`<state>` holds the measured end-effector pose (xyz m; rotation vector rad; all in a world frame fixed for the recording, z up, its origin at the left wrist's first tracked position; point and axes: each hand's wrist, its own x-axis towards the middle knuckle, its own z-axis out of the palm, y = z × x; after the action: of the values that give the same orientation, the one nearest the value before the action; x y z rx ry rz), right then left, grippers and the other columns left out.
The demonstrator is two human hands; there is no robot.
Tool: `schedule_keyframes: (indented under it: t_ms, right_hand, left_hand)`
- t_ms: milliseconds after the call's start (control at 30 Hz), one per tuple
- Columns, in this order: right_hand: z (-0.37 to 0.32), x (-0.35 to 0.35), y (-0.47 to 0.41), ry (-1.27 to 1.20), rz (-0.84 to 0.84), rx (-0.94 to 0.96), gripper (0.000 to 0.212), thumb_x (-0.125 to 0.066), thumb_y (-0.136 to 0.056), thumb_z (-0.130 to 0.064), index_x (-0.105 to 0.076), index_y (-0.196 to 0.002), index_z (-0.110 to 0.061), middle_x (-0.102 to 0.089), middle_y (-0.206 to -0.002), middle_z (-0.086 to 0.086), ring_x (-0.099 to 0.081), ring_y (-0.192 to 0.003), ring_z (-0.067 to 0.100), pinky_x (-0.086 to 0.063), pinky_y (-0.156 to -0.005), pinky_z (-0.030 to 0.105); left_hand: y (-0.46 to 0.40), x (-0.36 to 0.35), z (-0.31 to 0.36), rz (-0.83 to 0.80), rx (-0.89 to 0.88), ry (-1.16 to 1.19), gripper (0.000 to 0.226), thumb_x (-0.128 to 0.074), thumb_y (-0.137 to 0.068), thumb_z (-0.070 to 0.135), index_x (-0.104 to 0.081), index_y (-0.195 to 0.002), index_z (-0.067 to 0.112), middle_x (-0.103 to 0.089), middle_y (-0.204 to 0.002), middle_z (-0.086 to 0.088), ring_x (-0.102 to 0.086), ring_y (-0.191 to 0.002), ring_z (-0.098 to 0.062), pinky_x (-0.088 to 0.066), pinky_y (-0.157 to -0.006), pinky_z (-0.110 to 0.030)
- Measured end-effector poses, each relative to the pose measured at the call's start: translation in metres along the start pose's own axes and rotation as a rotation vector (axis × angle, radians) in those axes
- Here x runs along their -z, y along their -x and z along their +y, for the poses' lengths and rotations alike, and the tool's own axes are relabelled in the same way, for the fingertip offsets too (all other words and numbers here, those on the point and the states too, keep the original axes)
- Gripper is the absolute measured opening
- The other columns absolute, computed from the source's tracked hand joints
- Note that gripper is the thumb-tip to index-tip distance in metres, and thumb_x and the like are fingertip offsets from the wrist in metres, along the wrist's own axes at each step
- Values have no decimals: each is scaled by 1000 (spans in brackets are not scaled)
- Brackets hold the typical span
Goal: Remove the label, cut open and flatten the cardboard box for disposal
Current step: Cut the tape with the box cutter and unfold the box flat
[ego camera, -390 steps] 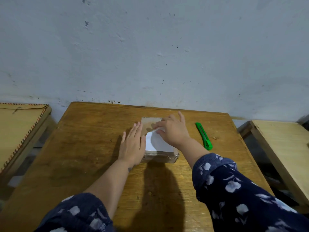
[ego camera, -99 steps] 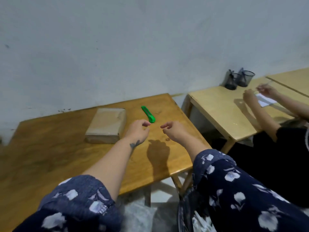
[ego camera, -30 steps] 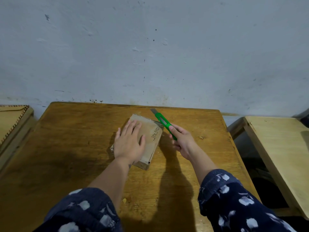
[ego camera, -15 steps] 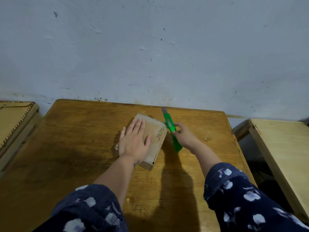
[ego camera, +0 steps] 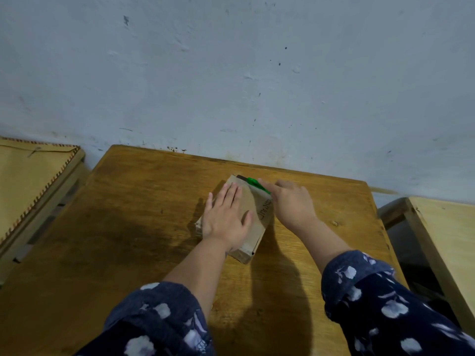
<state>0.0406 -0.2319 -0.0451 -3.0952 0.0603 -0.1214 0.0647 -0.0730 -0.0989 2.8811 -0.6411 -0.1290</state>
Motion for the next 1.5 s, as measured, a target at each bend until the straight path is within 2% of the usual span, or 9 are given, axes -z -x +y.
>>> schedule_keyframes:
  t_ms: [167,567,933,1100,1267,1400,1433,1500]
  right_hand:
    - [-4,1,-1,69,-13,-10,61,-48,-93,-20,-25,-147,-36,-56,-114,3,-49,-108,24,-38,-83,37]
    - [-2,8,11,152,-88,-59,64,-48,-93,-19,-20,-147,-38,-53,-122,6,-45,-118,26,-39,-95,39]
    - [21,22,43,167,-114,-147,67,-42,-90,-8,-24,-146,-40,-54,-123,5,-46,-119,25,-38,-94,37]
    - [24,26,53,185,-104,-177,69,-41,-89,-6,-24,-146,-41,-56,-118,4,-47,-114,24,-38,-90,37]
    - [33,30,63,157,-84,-246,62,-41,-91,-12,-29,-144,-42,-58,-113,1,-49,-110,23,-38,-86,36]
    - [31,29,73,66,-13,-306,52,-38,-93,-17,-40,-140,-39,-63,-99,-1,-58,-91,21,-42,-72,34]
    - [29,26,73,1,-6,-343,49,-40,-93,-19,-44,-138,-39,-65,-95,-1,-60,-82,20,-44,-65,31]
    - [22,17,75,-284,-3,-502,41,-47,-94,-25,-50,-133,-37,-67,-84,-1,-59,-59,15,-41,-46,25]
  left_hand:
    - [-1,-1,0,7,0,-6,70,-10,-94,57,3,-152,21,10,-161,4,16,-145,-12,1,-118,-47]
    - [1,0,1,5,23,-10,70,-11,-94,57,3,-152,21,9,-160,5,15,-145,-11,2,-119,-46]
    - [2,5,2,-15,13,-10,69,-12,-94,57,5,-151,21,10,-160,3,14,-146,-13,2,-119,-46]
    - [3,6,3,-13,16,-10,69,-11,-94,56,4,-151,21,10,-160,3,14,-146,-13,2,-119,-46]
    - [3,6,2,-19,10,-17,69,-10,-94,56,5,-151,20,10,-160,2,14,-146,-14,3,-119,-45]
    - [1,4,3,-16,15,-8,69,-10,-94,56,4,-151,20,10,-160,2,14,-146,-14,3,-119,-45]
    - [0,3,3,-11,24,2,69,-10,-95,56,3,-151,20,9,-160,2,13,-146,-15,3,-119,-45]
    - [-1,2,6,6,65,34,69,-12,-95,56,1,-152,19,6,-161,1,12,-147,-15,2,-119,-45]
